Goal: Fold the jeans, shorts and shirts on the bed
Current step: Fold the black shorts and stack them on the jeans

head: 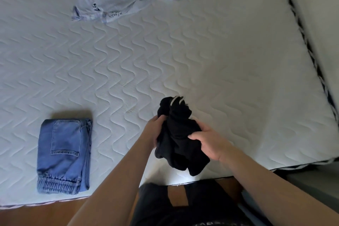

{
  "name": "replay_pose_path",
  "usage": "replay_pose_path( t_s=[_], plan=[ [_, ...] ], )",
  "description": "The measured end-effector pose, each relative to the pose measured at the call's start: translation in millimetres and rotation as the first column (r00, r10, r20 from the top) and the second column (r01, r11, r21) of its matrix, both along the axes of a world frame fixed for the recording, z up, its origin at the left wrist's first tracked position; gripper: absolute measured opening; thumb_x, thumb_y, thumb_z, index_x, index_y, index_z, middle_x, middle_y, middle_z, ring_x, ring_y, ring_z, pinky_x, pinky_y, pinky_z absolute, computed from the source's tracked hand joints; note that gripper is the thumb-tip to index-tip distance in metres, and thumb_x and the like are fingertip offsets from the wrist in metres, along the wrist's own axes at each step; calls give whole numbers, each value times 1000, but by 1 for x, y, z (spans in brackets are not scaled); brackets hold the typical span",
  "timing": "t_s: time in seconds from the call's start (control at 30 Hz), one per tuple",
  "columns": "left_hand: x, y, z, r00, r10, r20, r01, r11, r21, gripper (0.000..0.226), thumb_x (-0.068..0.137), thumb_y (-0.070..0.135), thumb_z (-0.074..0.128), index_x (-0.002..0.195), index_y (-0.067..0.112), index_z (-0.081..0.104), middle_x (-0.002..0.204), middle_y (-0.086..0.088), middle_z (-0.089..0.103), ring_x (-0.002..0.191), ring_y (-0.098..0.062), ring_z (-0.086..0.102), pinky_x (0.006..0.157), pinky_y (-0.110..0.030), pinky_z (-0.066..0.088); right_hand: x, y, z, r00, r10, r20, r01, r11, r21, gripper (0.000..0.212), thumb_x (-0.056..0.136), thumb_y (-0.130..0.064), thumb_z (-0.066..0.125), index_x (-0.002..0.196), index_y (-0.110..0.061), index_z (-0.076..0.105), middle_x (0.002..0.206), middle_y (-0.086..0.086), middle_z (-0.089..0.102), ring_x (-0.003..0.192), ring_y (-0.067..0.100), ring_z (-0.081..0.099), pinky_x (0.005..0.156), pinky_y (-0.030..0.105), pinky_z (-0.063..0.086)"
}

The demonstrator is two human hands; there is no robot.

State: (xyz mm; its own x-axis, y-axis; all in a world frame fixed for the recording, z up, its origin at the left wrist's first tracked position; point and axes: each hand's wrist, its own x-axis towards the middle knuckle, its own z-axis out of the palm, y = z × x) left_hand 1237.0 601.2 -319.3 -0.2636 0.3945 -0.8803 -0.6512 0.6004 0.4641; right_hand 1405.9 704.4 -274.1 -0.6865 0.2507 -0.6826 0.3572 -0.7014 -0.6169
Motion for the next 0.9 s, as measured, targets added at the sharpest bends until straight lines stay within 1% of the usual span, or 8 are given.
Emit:
replay_pose_path(
  t_s=[0.13,0.3,0.4,0.47,0.6,0.7,0.77,0.9],
  plan=[
    [-4,1,44,984,125,-129,-112,988,105,12,68,26,56,68,22,67,69,-5,62,62,-15,62,54,-30,52,8,9,35,992,126,3,-122,954,272,42,69,6,44,69,-33,59,66,-15,53,63,3,50,63,20,41],
    [-12,-10,97,966,193,-172,-146,956,253,27,70,17,50,85,20,72,86,-2,67,82,-20,62,74,-32,51,10,8,56,990,115,77,-138,867,479,42,69,11,42,82,-26,53,73,-9,52,73,13,47,71,32,36],
    [-15,-23,127,968,204,-144,-138,918,373,49,72,9,47,113,25,68,114,-3,71,103,-21,68,87,-34,56,5,3,73,993,116,-27,-99,930,355,70,73,16,41,117,-36,53,102,-3,65,90,16,58,78,28,44],
    [-14,-32,147,969,203,-137,-126,894,431,54,71,4,45,115,26,68,116,-6,70,104,-21,68,83,-33,57,-1,-2,84,984,93,-151,-68,985,158,78,74,11,44,129,-45,43,121,2,66,108,18,61,89,30,46],
    [-10,-48,177,969,186,-164,-86,874,479,54,67,0,46,114,15,68,113,-14,69,102,-26,67,83,-36,57,-16,-8,104,963,-19,-268,-38,978,-205,31,88,-26,50,118,-31,56,99,8,70,85,23,67,72,31,53],
    [-7,-61,190,970,172,-171,-62,858,509,48,68,-1,47,111,6,67,106,-16,69,98,-27,68,77,-33,56,-27,-13,106,989,-16,-145,-18,972,-233,36,98,-48,38,85,-23,60,73,3,57,56,17,52,57,27,43],
    [-4,-69,197,972,147,-183,-26,842,538,36,69,-2,46,95,7,70,90,-12,69,87,-23,68,70,-29,56,-34,-20,107,995,-31,-98,10,978,-209,36,100,-50,41,81,-26,61,65,-2,51,50,13,49,50,24,42],
    [2,-82,207,978,111,-175,9,821,571,26,73,-1,45,92,2,62,86,-11,66,84,-25,66,70,-30,56,-41,-39,116,988,96,-123,-108,990,-95,21,93,-43,60,95,-23,67,88,-1,70,74,13,67,61,24,53]
  ],
)
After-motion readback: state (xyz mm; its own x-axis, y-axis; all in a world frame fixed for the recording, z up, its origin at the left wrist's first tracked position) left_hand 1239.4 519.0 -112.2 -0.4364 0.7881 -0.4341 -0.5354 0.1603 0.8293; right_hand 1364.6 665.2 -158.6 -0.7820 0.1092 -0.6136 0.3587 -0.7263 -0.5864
